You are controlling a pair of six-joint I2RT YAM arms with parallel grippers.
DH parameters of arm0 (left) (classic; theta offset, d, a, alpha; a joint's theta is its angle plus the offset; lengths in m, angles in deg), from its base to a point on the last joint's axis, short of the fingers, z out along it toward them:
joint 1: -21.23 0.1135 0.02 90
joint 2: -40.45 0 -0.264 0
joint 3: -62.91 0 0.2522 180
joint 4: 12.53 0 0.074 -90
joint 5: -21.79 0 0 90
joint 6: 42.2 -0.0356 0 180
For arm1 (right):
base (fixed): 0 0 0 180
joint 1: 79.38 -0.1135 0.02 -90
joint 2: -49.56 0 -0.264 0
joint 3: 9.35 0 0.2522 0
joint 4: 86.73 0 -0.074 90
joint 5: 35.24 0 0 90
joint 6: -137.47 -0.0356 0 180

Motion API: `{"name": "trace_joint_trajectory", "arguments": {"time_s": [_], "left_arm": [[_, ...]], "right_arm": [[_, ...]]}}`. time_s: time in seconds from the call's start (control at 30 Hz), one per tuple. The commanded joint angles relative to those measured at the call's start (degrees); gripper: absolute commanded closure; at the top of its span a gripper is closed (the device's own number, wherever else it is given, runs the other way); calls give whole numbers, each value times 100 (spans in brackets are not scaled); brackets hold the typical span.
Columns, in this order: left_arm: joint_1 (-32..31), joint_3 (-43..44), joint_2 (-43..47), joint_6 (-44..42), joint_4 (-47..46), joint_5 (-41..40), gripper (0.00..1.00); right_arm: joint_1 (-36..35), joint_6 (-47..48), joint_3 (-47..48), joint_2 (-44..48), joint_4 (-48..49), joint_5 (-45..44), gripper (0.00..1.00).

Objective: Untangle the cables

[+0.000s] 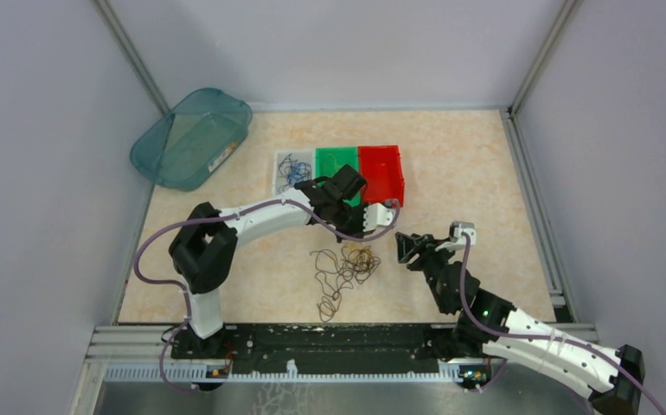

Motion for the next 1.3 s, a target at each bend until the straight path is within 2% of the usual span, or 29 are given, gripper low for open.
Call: {"name": "trace_joint_trajectory", "arguments": {"time_s": [0.0,0.23,0.43,0.7,1.07,1.27], "left_arm": [[-48,-129,395,137,-203,-428,100],[-39,228,1279,213,665,-76,100],[-43,571,1733,496,1059,249,100],[-40,779,1980,689,1323,519,100],[-43,1565,2083,870,1951,1445,100],[-46,2307,2073,914,2405,1926,100]], "right_arm": [[45,41,13,72,99,21,48],[45,501,-100,-289,1048,538,40],[45,1018,-52,-1192,2417,1365,33],[45,1497,460,-2447,3391,2223,30],[45,1591,840,-3433,4025,2139,31],[45,1609,911,-3859,4375,1993,34]]}}
